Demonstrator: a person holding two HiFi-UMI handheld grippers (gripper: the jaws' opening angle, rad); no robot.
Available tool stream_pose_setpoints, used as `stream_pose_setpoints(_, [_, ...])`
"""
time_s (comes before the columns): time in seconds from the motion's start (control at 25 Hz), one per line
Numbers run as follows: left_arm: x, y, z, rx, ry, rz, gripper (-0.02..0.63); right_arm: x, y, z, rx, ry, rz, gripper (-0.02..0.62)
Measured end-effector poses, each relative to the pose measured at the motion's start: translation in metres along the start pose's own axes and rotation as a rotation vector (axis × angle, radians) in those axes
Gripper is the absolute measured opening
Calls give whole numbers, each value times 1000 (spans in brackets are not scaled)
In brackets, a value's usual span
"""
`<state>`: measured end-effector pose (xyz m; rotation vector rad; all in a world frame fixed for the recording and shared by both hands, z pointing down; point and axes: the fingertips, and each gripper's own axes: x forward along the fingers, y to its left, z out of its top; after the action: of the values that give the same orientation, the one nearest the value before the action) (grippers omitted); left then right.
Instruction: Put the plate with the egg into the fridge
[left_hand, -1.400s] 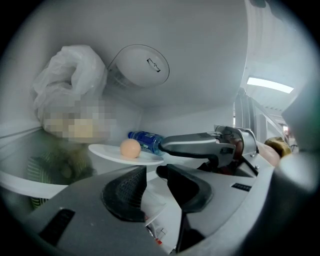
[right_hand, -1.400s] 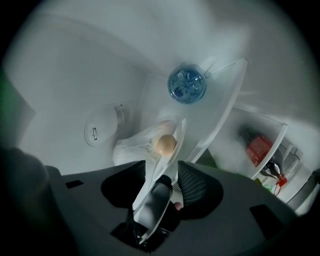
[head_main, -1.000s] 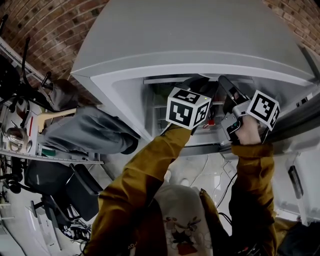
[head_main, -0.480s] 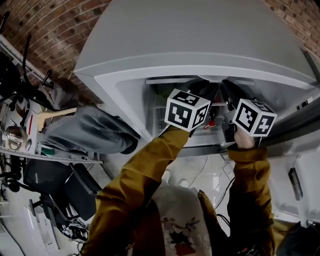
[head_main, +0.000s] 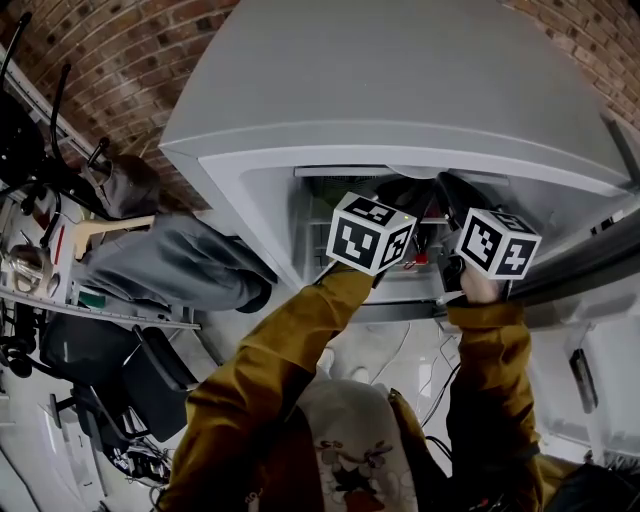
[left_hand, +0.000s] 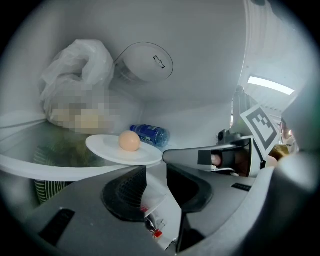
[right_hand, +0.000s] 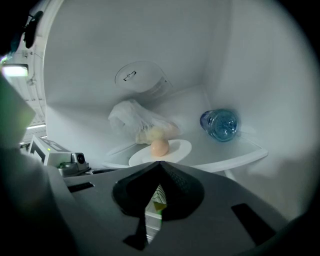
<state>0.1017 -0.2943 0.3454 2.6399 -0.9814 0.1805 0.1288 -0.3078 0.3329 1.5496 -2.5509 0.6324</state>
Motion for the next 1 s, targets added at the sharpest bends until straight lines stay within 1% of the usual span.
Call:
stream_pose_setpoints(0.2, [-3, 2, 0, -3, 11, 4, 112, 2, 1, 0, -9, -10, 10, 5])
stream_pose_setpoints(0.44, [-9, -2, 0, 1, 11, 2, 112, 10, -1, 4, -10, -12, 2, 5])
stream_pose_setpoints(0.8, [-19, 7, -4, -9, 1, 31, 112, 24, -5, 14, 1, -32, -15, 5])
stream_pose_setpoints(1.0, [-25, 11, -4, -3, -6, 48, 110, 18, -5, 18, 21, -73, -14, 5])
